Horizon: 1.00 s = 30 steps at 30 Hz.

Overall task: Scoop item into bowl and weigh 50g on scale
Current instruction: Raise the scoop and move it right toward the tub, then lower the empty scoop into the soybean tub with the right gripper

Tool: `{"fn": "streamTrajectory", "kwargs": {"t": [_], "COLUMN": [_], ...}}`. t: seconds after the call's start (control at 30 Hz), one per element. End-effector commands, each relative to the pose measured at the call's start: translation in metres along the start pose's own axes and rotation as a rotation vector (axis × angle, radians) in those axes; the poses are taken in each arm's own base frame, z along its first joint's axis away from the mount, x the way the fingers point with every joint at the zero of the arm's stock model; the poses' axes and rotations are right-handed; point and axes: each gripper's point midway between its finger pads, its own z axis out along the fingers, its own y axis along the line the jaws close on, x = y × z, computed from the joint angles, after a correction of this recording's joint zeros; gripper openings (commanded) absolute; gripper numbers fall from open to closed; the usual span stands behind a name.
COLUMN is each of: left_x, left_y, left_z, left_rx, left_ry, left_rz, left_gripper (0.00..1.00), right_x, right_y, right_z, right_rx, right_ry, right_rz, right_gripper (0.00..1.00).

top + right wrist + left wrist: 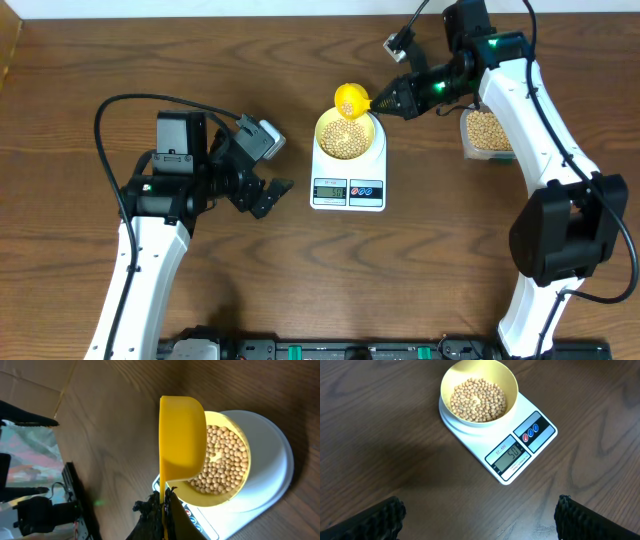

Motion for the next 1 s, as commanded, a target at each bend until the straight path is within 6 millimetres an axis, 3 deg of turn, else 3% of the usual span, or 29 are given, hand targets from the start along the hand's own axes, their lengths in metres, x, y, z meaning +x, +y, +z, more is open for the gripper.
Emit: {"fn": "streamTrajectory", "kwargs": {"t": [0.0,0.23,0.43,0.6,0.77,0.97], "left_x": [0.005,0.005,0.005,0.005,0.005,0.005], "left_y": [0.001,0.001,0.001,0.001,0.001,0.001], "left_z": [0.002,0.002,0.002,0.002,0.002,0.002], "left_rx": [-0.001,-0.001,-0.001,-0.001,-0.001,-0.001], "left_ry": [0.013,0.013,0.013,0.013,0.013,0.013], "left_rz": [-0.012,-0.012,-0.012,-0.012,-0.012,-0.011], "left_gripper": [0.98,0.98,0.97,0.98,0.97,0.98], "right_x": [-0.002,-0.005,-0.007,-0.01,-0.005,0.019], "right_y": [0.011,0.013,0.007,-0.003,-0.018,-0.048], "right_z": [-0.007,-0.015,-0.037,-0.069,-0.119,-0.163], "right_rx": [0.011,0.022,0.048,0.089,0.154,0.279], "right_ry": [-0.011,-0.027,-0.062,-0.118,-0.194,-0.208], "right_rz": [-0.049,-0.068,-0.048,-0.026,0.034,0.155], "right_gripper": [0.01,0.01,0.01,0.01,0.01,0.01]}}
